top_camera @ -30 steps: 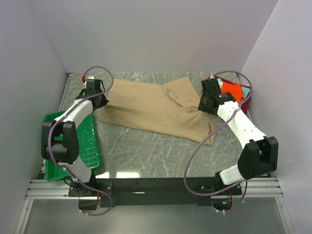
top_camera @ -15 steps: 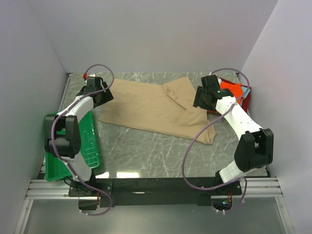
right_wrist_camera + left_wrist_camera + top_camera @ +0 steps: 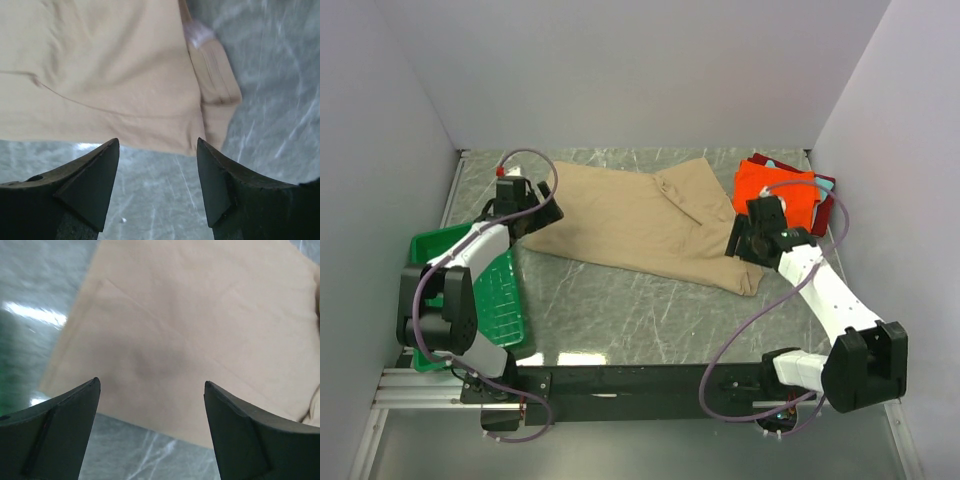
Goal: Fold and stack the t-shirts
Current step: Fold the tshirt
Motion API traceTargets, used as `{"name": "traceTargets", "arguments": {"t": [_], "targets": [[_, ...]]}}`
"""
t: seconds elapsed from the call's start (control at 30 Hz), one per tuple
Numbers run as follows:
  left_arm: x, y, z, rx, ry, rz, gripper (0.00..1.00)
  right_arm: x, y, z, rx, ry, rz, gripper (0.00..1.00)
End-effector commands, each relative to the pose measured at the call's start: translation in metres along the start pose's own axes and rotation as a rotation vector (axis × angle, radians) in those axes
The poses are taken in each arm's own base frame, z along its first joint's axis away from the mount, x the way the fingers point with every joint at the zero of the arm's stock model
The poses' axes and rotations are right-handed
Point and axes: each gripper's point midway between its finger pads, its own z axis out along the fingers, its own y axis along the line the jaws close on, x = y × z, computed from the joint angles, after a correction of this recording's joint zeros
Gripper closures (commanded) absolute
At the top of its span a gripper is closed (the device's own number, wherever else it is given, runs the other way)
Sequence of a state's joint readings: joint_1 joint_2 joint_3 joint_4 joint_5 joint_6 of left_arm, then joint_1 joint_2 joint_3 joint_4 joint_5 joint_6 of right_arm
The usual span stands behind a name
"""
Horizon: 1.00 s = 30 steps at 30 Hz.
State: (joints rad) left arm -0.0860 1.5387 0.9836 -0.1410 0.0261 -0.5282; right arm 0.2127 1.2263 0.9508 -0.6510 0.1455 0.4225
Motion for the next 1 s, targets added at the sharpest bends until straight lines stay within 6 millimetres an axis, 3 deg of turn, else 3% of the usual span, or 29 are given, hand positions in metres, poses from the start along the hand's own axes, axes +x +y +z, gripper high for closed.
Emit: {"name": "traceTargets", "arguments": {"t": [0.0, 0.17, 0.23, 0.47, 0.7, 0.97], "targets": [[0.010, -0.026, -0.003, 0.117, -0.002, -0.007, 0.10, 0.021, -0.011, 0.001, 0.006, 0.018, 0.058, 0.30], [0.035, -0.021, 0.021, 0.119, 0.078, -0.010, 0.06, 0.056, -0.027, 0.010, 0.036, 0.088, 0.107, 0.30], [0.033, -0.023, 0.030, 0.117, 0.091, 0.008, 0.05, 0.063, -0.031, 0.011, 0.048, 0.099, 0.118, 0.30], [0.057, 0.005, 0.065, 0.030, 0.186, 0.017, 0.05, 0.081, -0.039, 0.023, 0.094, 0.160, 0.139, 0.35], [0.058, 0.029, 0.074, -0.026, 0.202, 0.002, 0.05, 0.086, -0.045, 0.028, 0.131, 0.176, 0.139, 0.38], [0.054, 0.033, 0.072, -0.036, 0.191, 0.000, 0.05, 0.095, -0.046, 0.036, 0.138, 0.216, 0.136, 0.43]]}}
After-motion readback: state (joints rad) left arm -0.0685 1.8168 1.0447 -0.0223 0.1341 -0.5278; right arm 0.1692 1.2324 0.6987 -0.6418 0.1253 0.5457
